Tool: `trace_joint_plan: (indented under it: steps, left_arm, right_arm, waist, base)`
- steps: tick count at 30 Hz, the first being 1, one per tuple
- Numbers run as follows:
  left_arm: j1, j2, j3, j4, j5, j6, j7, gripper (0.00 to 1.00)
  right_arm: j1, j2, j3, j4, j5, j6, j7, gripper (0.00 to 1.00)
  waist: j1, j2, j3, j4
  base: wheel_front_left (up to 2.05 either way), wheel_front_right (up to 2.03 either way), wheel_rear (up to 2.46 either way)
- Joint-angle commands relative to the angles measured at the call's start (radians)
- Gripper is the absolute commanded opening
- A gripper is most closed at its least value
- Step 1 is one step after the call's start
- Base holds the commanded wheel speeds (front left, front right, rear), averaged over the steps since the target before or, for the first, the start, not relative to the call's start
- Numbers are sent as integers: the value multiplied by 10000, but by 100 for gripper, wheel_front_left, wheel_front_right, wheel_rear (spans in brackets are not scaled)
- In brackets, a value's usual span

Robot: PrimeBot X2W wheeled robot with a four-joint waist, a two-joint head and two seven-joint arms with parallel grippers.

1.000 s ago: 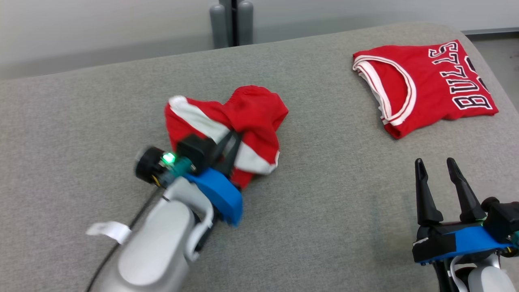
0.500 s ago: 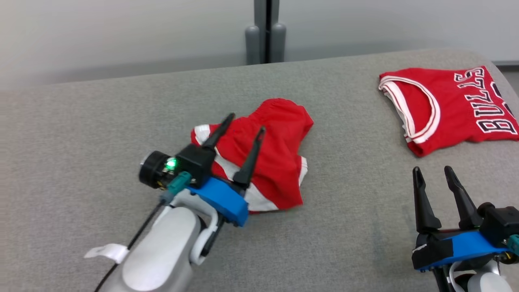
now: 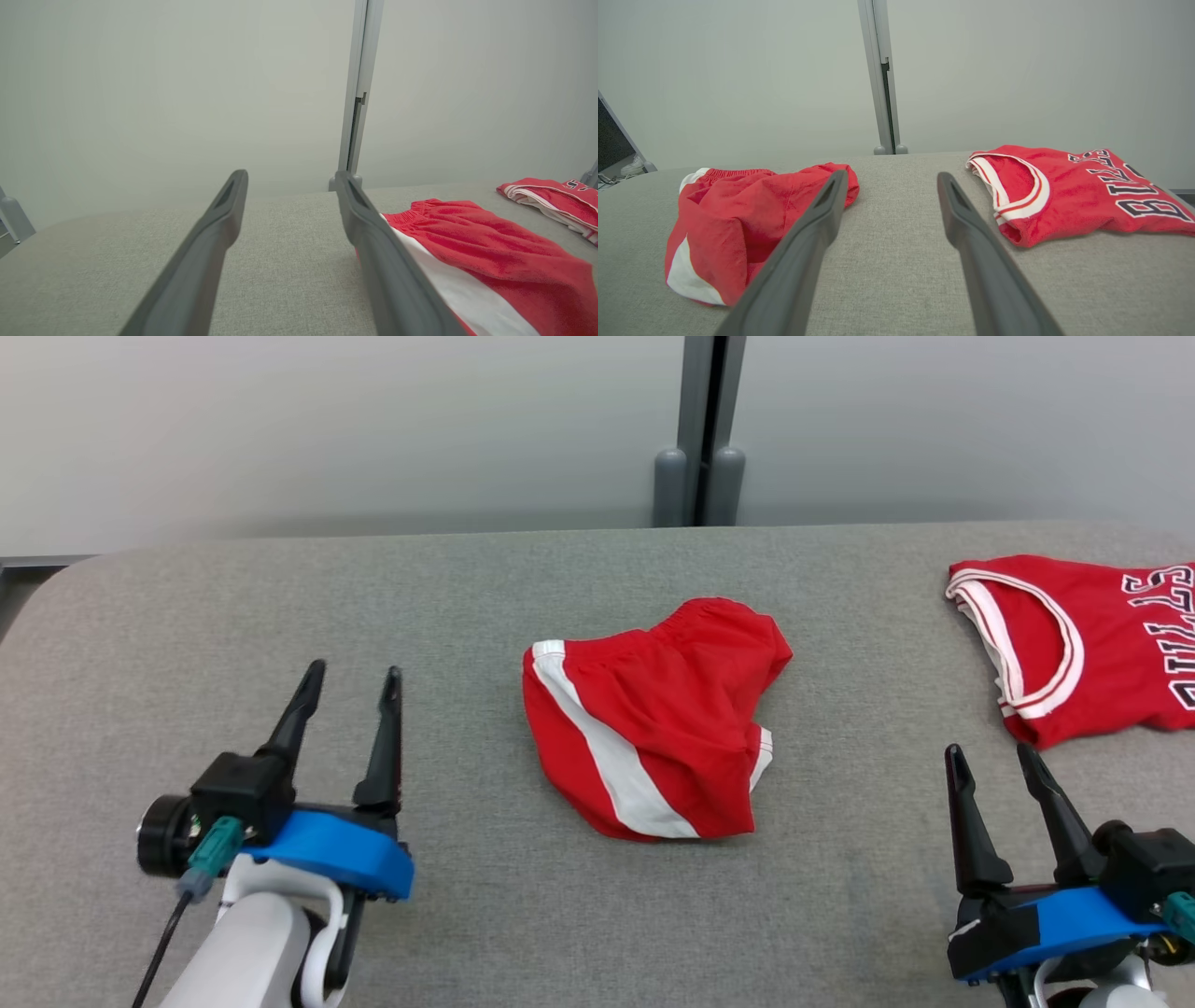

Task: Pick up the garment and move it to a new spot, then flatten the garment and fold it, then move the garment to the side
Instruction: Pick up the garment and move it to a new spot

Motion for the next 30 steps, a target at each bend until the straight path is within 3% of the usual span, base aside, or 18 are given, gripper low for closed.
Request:
trace_joint_plan:
  steps: [1, 14, 30]
  left_arm:
    - [288, 107, 162, -116, -71, 104, -114, 100]
    - [2090, 325, 1283, -843, 72, 547, -324, 100]
    - [2849, -56, 1914, -1056, 651, 465, -330, 100]
  right_arm:
    - [175, -8, 8, -67, -62, 6, 62, 100]
    - [547, -8, 22, -232, -44, 6, 245, 100]
    - [749, -9, 172, -250, -22, 6, 303, 100]
  waist:
    - [0, 0, -48, 91]
    - [0, 0, -442, 628]
    - [0, 0, -602, 634]
  base:
    - [0, 0, 0]
    - [0, 0, 0]
    - [0, 0, 0]
